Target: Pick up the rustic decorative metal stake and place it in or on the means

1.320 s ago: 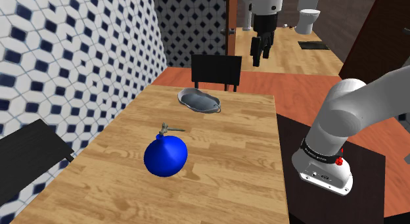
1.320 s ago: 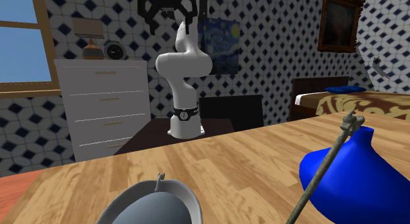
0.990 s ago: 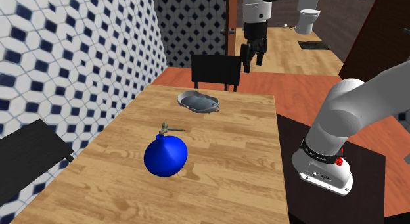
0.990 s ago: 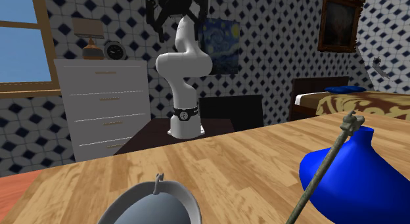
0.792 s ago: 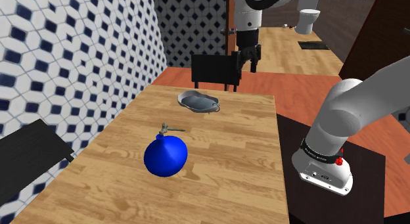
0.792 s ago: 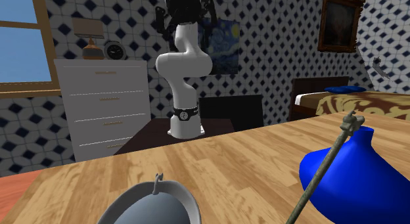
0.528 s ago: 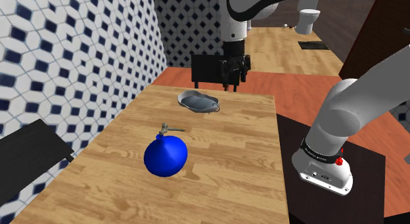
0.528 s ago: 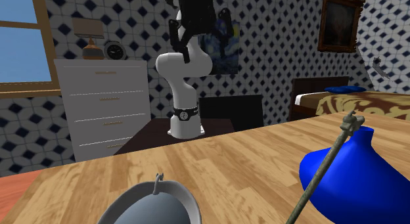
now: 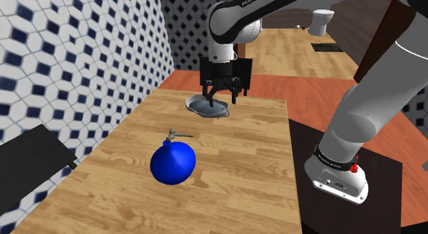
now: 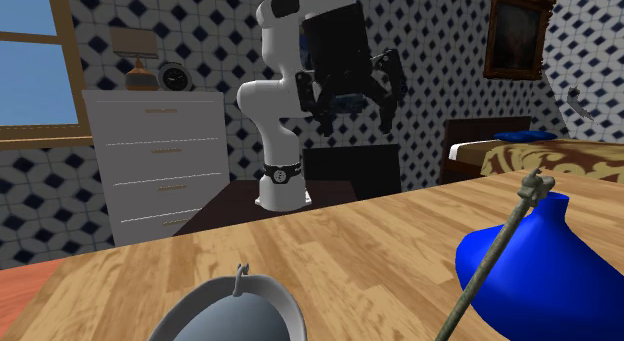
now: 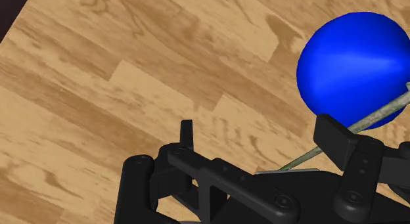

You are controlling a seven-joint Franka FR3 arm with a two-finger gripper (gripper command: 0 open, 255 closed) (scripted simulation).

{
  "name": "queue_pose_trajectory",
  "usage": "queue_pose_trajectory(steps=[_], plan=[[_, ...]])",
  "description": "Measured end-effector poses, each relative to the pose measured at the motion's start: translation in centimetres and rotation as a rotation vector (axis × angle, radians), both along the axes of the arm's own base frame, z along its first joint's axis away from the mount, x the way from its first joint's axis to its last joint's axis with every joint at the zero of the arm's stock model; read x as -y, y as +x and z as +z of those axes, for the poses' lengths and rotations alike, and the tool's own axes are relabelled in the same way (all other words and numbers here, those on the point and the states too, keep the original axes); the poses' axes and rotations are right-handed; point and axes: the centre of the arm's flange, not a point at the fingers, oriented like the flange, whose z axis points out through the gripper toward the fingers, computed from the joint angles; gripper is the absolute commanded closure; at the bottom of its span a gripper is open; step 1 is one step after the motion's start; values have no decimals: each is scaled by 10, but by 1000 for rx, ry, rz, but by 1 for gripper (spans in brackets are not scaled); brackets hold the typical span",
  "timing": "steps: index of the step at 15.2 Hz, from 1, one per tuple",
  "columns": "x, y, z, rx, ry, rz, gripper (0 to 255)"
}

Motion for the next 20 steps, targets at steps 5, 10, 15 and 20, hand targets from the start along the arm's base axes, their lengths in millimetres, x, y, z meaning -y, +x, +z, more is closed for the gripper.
queue_pose_trajectory(steps=[5,10,15,20], plan=[[-27,42,-39,-69,43,-164,0],[-44,86,-83,-140,86,-328,0],[-62,126,-127,-209,129,-493,0],[-72,135,-155,-228,139,-537,0]])
